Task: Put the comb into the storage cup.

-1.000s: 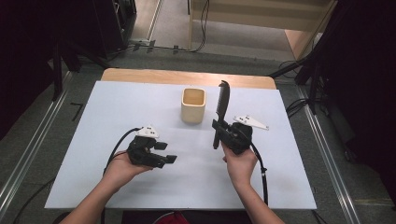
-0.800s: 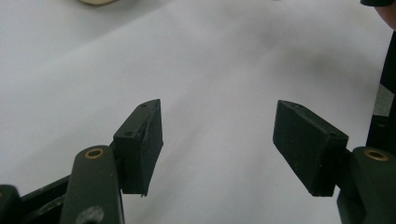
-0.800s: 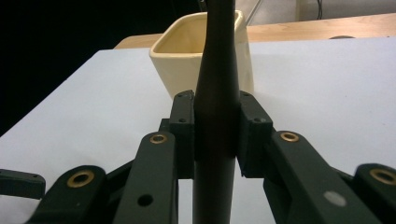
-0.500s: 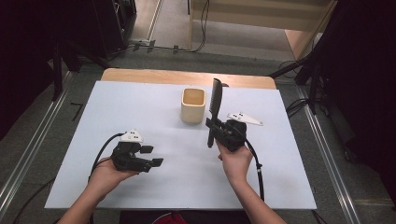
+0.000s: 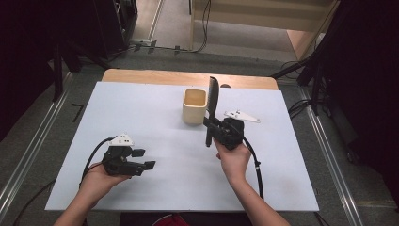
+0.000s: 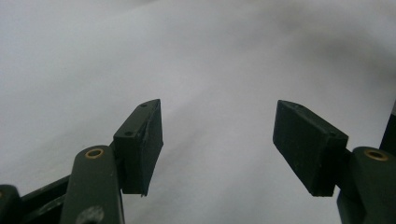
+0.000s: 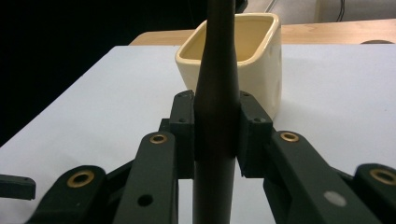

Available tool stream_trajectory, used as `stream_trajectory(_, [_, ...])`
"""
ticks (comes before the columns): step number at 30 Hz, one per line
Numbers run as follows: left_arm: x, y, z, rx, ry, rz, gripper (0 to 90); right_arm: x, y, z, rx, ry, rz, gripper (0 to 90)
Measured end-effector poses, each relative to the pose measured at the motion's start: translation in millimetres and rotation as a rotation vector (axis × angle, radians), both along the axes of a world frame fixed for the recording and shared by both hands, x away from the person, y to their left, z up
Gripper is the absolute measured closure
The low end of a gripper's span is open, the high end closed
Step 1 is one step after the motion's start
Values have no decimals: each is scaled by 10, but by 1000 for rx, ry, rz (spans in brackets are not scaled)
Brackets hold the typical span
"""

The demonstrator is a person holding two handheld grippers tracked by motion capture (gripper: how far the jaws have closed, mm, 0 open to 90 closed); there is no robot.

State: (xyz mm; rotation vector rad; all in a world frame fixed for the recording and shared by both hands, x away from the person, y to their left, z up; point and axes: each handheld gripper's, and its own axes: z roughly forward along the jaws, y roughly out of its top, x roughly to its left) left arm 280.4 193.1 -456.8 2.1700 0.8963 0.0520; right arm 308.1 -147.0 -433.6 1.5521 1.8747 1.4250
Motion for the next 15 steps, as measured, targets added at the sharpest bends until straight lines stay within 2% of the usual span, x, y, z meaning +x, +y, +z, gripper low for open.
stream_trajectory(15, [0, 112, -19, 4, 1, 31, 344, 123, 132, 133, 5, -14, 14, 700])
